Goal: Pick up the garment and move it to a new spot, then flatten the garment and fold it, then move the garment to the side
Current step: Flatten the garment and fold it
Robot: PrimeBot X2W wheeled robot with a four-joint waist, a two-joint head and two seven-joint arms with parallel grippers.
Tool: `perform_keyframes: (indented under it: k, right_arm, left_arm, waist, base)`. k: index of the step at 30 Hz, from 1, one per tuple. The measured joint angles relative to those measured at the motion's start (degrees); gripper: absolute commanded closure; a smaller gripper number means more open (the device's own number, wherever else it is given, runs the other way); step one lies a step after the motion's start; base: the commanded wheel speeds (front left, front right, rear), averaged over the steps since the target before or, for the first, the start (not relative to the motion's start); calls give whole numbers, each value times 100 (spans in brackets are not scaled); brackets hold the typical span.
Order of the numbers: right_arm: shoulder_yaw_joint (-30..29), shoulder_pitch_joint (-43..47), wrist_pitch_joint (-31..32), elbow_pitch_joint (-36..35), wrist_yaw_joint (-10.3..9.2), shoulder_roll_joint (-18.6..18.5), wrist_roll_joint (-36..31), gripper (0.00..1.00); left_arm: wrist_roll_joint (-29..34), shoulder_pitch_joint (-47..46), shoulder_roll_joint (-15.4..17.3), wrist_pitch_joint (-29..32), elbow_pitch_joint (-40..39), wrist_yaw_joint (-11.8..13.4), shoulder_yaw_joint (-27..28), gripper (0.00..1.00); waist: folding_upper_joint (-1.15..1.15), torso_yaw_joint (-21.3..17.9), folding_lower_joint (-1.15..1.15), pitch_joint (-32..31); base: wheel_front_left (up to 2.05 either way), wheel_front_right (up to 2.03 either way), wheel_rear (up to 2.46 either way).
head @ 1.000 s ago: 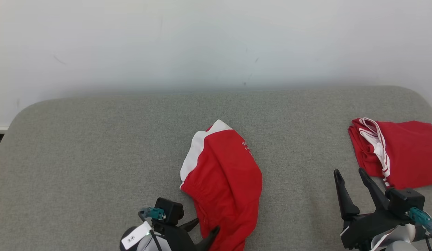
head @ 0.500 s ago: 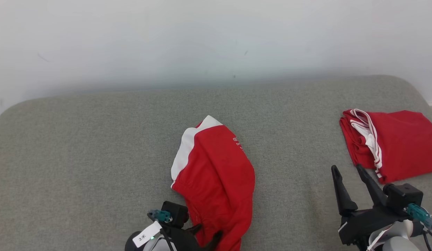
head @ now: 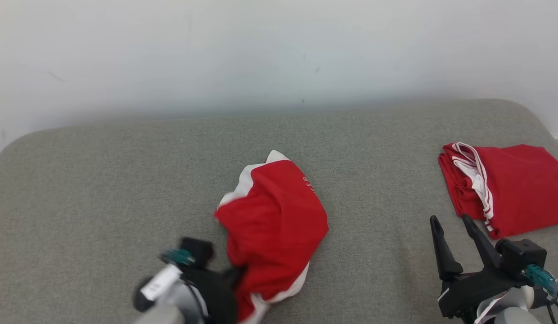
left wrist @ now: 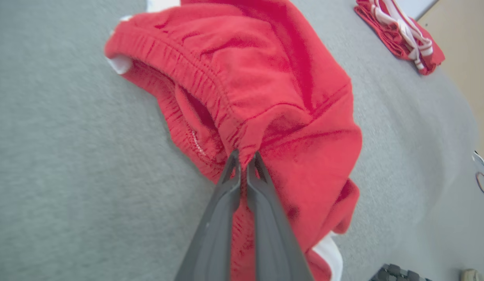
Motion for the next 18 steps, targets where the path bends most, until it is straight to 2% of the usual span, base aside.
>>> perform_keyframes:
  k: [8, 9, 13, 15, 18]
  right_arm:
    - [0, 28, -5, 21, 0, 24, 3, 0]
    - [16, 60, -5, 33, 0, 26, 11, 0]
    - [57, 98, -5, 34, 7, 46, 11, 0]
    - [81, 104, -5, 38, 18, 49, 11, 0]
    - [125, 111, -4, 54, 48, 49, 11, 0]
  left_arm:
    - [-98, -187, 794, -662, -312, 313, 878, 100]
    - [-143, -185, 988, -748, -303, 411, 1018, 100]
    - [-22, -99, 1378, -848, -153, 664, 1074, 100]
    - [101, 35, 1444, -898, -112, 722, 1028, 100]
    - [125, 215, 1311, -900, -91, 721, 904, 100]
  waist:
    - [0, 80, 0, -82]
    - [0, 116, 0, -98]
    - [0, 144, 0, -125]
    - [0, 148, 0, -123]
    - [0, 169, 0, -114]
  base:
    - [0, 0, 0]
    - [0, 0, 0]
    - [0, 0, 0]
    - [0, 0, 0]
    - [0, 0, 0]
